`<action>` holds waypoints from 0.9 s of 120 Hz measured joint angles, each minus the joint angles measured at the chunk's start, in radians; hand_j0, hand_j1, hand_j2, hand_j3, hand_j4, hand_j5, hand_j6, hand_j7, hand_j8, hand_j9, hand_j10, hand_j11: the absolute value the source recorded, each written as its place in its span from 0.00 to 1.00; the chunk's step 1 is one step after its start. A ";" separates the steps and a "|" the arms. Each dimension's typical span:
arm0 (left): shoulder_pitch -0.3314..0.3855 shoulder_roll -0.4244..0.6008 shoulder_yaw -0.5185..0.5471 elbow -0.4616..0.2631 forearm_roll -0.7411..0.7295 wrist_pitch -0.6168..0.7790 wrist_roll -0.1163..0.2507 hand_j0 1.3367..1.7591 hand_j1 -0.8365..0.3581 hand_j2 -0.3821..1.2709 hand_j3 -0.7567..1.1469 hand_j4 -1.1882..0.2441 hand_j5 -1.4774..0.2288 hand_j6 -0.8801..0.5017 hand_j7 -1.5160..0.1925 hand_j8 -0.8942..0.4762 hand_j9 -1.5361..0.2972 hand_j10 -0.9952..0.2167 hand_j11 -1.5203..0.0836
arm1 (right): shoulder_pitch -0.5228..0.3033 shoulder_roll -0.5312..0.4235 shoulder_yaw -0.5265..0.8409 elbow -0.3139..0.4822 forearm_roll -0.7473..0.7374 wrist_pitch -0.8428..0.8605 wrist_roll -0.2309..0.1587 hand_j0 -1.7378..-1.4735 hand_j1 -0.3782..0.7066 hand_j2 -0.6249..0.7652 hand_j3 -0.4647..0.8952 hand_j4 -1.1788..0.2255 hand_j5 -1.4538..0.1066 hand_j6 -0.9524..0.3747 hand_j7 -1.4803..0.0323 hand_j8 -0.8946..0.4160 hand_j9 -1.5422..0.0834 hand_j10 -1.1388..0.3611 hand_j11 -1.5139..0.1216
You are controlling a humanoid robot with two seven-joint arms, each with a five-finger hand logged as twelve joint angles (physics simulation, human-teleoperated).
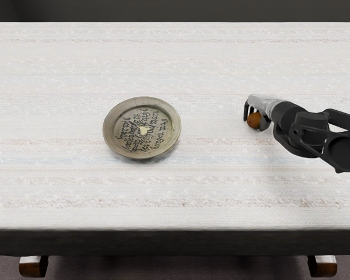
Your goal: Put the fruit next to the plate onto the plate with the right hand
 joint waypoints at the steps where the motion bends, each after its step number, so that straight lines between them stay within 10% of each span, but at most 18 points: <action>1: 0.000 0.000 0.000 0.000 0.000 0.000 0.000 0.76 0.97 0.23 0.40 0.82 0.85 0.62 0.87 0.64 0.82 0.80 0.93 | 0.000 0.000 0.000 0.000 0.001 0.000 0.000 0.35 0.60 0.48 0.34 0.36 0.38 0.39 0.41 0.46 0.41 0.61 0.37; 108: -0.001 0.000 0.000 0.000 0.000 0.000 0.000 0.76 0.97 0.23 0.40 0.82 0.85 0.62 0.87 0.64 0.82 0.80 0.93 | 0.079 0.005 0.000 0.003 0.056 0.053 -0.008 0.32 0.59 0.61 0.34 0.34 0.28 0.36 0.34 0.43 0.33 0.52 0.31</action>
